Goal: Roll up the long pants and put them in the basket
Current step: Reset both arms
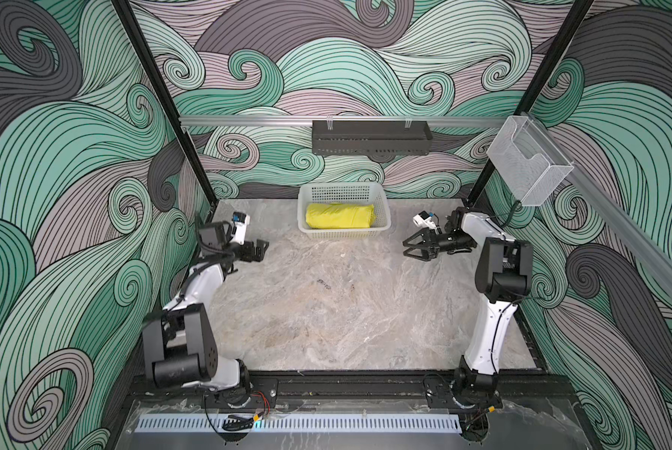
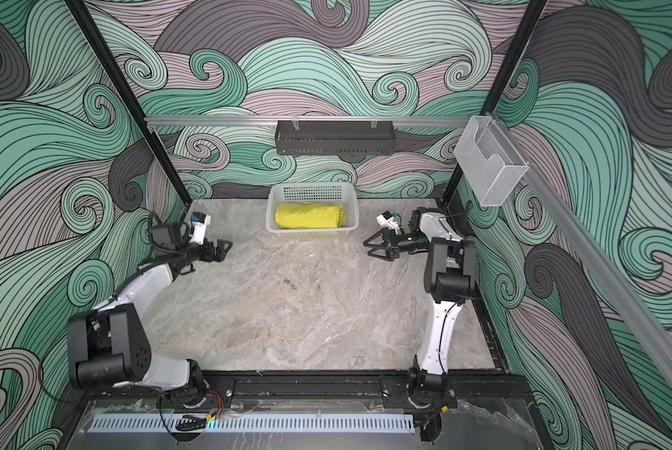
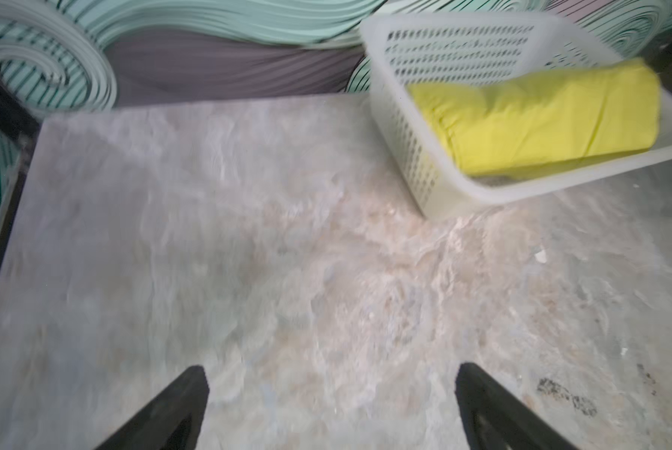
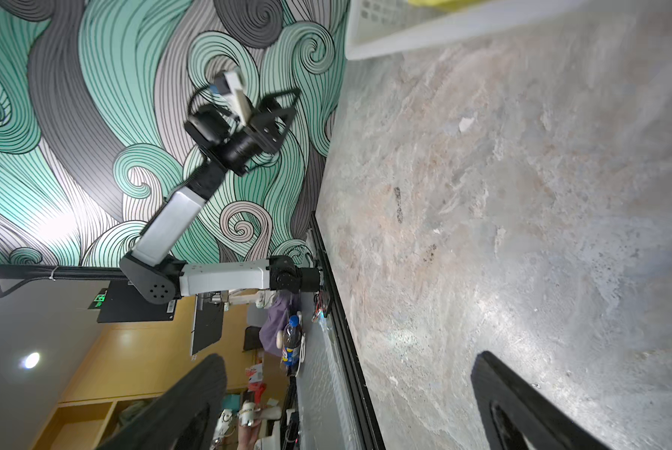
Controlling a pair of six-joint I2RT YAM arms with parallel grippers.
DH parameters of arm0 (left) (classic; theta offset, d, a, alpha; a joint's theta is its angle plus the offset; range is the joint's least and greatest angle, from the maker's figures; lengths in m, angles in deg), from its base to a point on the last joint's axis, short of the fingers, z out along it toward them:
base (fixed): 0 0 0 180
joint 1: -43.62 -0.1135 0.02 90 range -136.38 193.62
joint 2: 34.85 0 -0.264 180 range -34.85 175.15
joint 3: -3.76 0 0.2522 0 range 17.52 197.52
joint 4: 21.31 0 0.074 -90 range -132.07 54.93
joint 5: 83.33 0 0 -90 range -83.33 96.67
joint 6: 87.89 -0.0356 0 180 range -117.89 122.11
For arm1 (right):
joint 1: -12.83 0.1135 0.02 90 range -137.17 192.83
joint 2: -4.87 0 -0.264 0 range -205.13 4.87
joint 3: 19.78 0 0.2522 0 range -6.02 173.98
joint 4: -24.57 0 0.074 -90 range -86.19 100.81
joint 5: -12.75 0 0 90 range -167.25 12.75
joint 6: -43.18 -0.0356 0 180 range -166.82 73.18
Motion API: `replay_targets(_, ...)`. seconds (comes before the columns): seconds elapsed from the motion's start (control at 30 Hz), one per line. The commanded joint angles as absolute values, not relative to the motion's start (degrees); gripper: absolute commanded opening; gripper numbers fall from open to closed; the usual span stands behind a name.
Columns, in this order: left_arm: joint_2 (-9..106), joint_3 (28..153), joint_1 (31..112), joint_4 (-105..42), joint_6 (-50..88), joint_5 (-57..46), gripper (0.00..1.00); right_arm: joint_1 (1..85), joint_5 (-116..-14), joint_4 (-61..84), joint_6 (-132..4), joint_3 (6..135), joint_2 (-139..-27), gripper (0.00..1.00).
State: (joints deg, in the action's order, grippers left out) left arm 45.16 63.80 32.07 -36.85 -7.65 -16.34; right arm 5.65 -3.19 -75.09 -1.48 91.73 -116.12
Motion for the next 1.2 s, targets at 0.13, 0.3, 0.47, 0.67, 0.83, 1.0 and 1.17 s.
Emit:
replay_targets(0.13,50.84,59.77,31.35,-26.92,-2.26,-21.13,0.99,4.83,-20.35,-55.96,-35.52,105.6,-107.38,0.99)
replay_targets(0.3,56.05,55.84,30.99,-11.56,1.08,-24.81,0.99,4.84,-46.82,-36.79,-48.85,103.32,-93.88,0.99)
replay_targets(0.47,49.24,43.02,31.52,4.29,4.02,-16.44,0.99,4.84,-62.8,17.16,-49.45,52.3,-62.21,0.99)
replay_targets(0.67,57.15,34.4,33.35,30.61,4.91,-7.42,0.99,4.88,-72.9,56.08,-50.41,8.7,-48.75,0.99)
replay_targets(0.83,54.31,42.17,37.08,10.86,2.39,-1.66,0.99,6.42,-68.22,54.33,-52.53,8.4,-58.3,0.99)
replay_targets(1.0,54.9,42.03,38.34,12.12,3.28,4.74,0.99,9.91,-72.75,66.98,-47.2,7.78,-72.16,0.99)
replay_targets(1.17,55.5,40.8,39.22,15.54,4.29,11.0,0.99,17.22,-77.88,78.41,-40.16,9.5,-85.76,0.99)
